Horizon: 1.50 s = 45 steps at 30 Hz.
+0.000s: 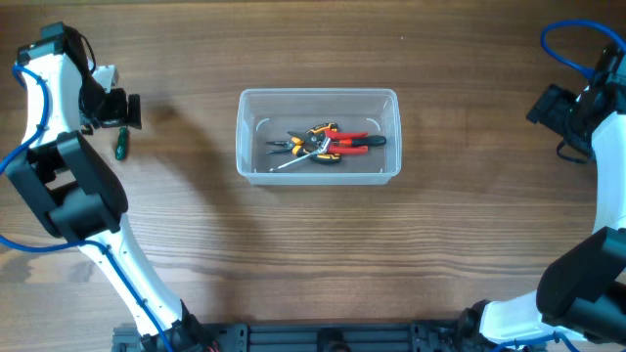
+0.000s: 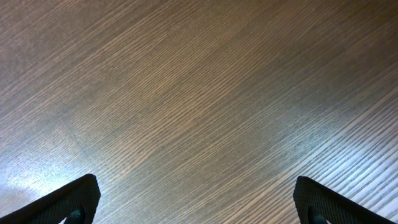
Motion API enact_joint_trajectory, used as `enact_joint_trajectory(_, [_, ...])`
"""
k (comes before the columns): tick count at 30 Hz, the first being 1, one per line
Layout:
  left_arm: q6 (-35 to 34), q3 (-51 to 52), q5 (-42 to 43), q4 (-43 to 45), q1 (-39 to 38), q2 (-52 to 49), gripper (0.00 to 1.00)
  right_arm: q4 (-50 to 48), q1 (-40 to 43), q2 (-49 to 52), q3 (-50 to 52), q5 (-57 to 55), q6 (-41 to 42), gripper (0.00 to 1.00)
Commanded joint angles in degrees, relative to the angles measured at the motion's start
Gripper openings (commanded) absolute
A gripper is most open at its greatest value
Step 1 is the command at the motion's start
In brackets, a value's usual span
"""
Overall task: Pack container
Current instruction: 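Lower the left gripper and close it on the green screwdriver handle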
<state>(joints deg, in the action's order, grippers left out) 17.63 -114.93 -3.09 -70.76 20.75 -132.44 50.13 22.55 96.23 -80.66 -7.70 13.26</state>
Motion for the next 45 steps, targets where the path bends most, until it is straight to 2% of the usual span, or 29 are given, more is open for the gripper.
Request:
enact_joint_trajectory(1, [1.7, -0.2, 0.9, -0.3, 0.5, -0.9, 1.0, 0.0, -0.2, 0.0, 0.3, 0.1, 0.7, 1.0])
enact_joint_trajectory(14, [1.7, -0.1, 2.4, -0.3, 3.3, -1.9, 1.0, 0.0, -0.2, 0.0, 0.3, 0.1, 0.7, 1.0])
enact_joint_trajectory(35, [1.5, 1.0, 4.1, 2.6, 3.0, -1.9, 1.0, 0.0, -0.2, 0.0, 0.3, 0.1, 0.6, 1.0])
enact_joint_trajectory(45, [1.4, 4.6, -0.2, 5.6, 0.9, -1.9, 1.0, 0.0, -0.2, 0.0, 0.3, 0.1, 0.7, 1.0])
